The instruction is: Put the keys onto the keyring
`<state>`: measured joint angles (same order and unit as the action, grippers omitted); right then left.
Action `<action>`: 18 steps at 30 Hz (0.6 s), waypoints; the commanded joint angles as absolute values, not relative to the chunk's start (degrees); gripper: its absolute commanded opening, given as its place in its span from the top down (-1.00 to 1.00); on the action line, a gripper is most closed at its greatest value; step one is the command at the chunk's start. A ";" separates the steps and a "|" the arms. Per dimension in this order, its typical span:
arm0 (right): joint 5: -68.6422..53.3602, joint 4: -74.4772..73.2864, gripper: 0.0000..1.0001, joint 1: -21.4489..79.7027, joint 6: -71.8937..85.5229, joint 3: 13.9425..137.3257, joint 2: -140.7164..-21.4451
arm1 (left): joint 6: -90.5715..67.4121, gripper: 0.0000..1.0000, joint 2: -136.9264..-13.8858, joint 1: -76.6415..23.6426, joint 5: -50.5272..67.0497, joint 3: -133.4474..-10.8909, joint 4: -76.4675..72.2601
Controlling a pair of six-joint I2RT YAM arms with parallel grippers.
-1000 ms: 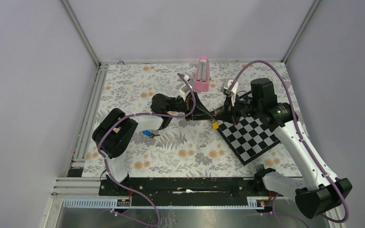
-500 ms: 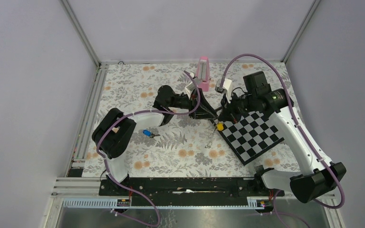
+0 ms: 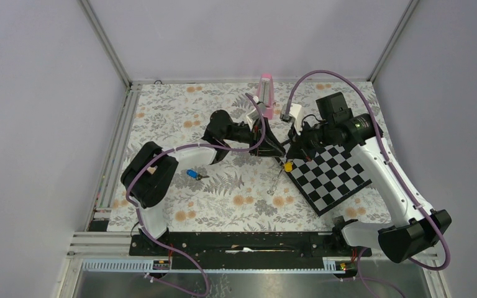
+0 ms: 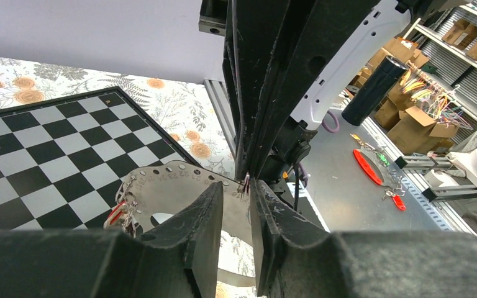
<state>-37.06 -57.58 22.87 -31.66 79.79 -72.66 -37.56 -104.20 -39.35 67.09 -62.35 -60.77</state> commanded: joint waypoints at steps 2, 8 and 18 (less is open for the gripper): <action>-38.17 -56.74 1.00 23.55 -31.41 82.18 -72.47 | -36.21 0.41 -103.80 -40.20 68.15 -64.26 -61.87; -38.40 -56.07 1.00 23.53 -31.08 81.49 -72.26 | -36.07 0.63 -104.04 -40.49 68.42 -64.09 -61.65; -37.89 -51.66 0.82 23.54 -29.16 78.48 -69.94 | -37.02 1.00 -104.03 -40.59 68.06 -63.24 -63.32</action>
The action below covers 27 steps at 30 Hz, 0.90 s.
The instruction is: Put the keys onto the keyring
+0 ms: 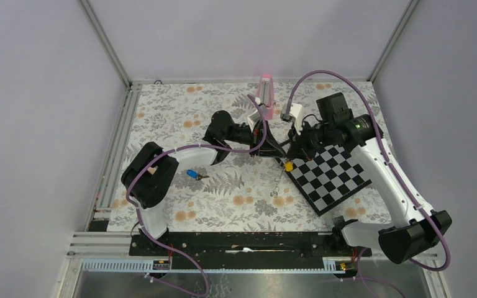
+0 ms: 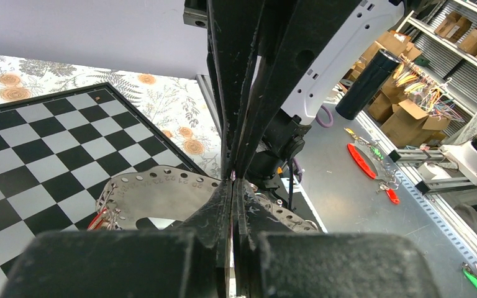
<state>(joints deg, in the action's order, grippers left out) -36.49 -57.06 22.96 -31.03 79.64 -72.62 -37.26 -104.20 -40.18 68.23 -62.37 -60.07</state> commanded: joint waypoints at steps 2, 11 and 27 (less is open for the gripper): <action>-37.31 -48.66 0.62 23.58 -27.75 76.14 -68.03 | -38.39 1.00 -103.62 -40.40 67.52 -62.31 -65.72; -40.48 -40.70 0.31 21.66 -24.57 69.85 -62.76 | -54.76 1.00 -104.53 -39.81 64.34 -60.05 -83.73; -46.13 -40.97 1.00 21.33 -27.06 68.87 -62.09 | -52.23 1.00 -105.38 -39.83 65.20 -59.77 -82.47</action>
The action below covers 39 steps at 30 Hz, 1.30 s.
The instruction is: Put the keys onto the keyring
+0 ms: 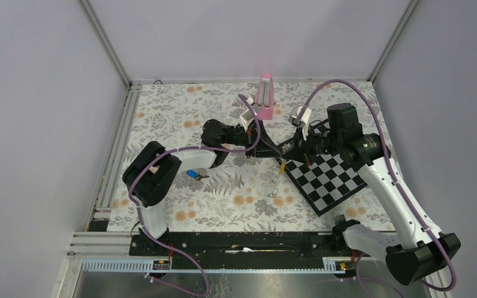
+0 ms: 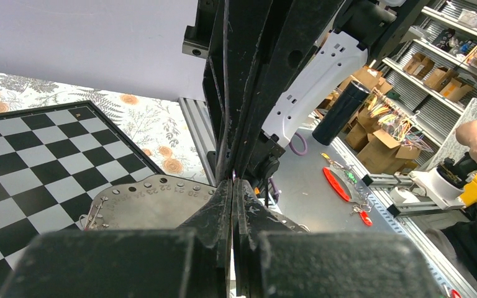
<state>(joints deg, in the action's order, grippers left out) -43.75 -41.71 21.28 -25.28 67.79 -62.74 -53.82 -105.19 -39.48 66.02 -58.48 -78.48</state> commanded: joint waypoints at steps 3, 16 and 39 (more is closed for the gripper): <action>-43.17 -43.68 1.00 21.35 -28.48 71.13 -63.00 | -45.53 0.94 -104.99 -39.81 66.36 -60.88 -75.44; -37.52 -54.46 1.00 23.81 -31.26 80.62 -69.80 | -26.23 0.49 -103.17 -40.43 66.12 -66.65 -49.09; -35.34 -57.04 0.99 26.64 -30.84 81.04 -72.42 | -29.96 1.00 -103.69 -41.29 66.88 -66.46 -52.89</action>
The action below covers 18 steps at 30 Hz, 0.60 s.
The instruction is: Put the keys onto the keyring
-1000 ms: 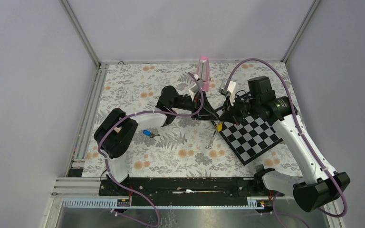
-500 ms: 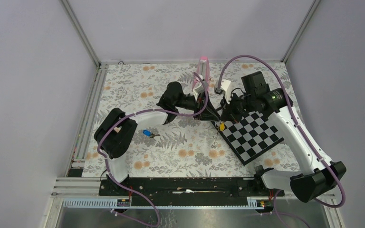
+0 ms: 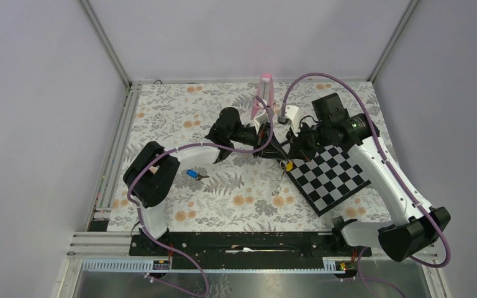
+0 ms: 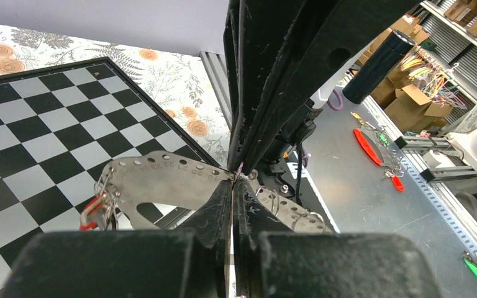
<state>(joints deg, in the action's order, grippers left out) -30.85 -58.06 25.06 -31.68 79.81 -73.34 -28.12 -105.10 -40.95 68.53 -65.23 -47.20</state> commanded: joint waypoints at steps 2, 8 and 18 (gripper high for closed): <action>-35.13 -55.26 0.90 26.59 -30.36 79.78 -71.39 | -34.49 1.00 -103.83 -41.24 67.01 -65.02 -60.30; -35.04 -50.27 0.55 25.44 -27.95 76.64 -67.13 | -48.25 1.00 -105.25 -40.94 66.92 -62.00 -77.07; -41.15 -45.81 0.38 21.87 -26.30 72.20 -62.65 | -47.59 1.00 -104.33 -40.96 66.01 -60.53 -76.75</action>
<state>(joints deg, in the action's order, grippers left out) -36.73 -48.97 22.90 -27.66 73.47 -64.34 -46.28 -105.30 -40.77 67.68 -61.06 -70.85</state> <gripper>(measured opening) 0.324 0.010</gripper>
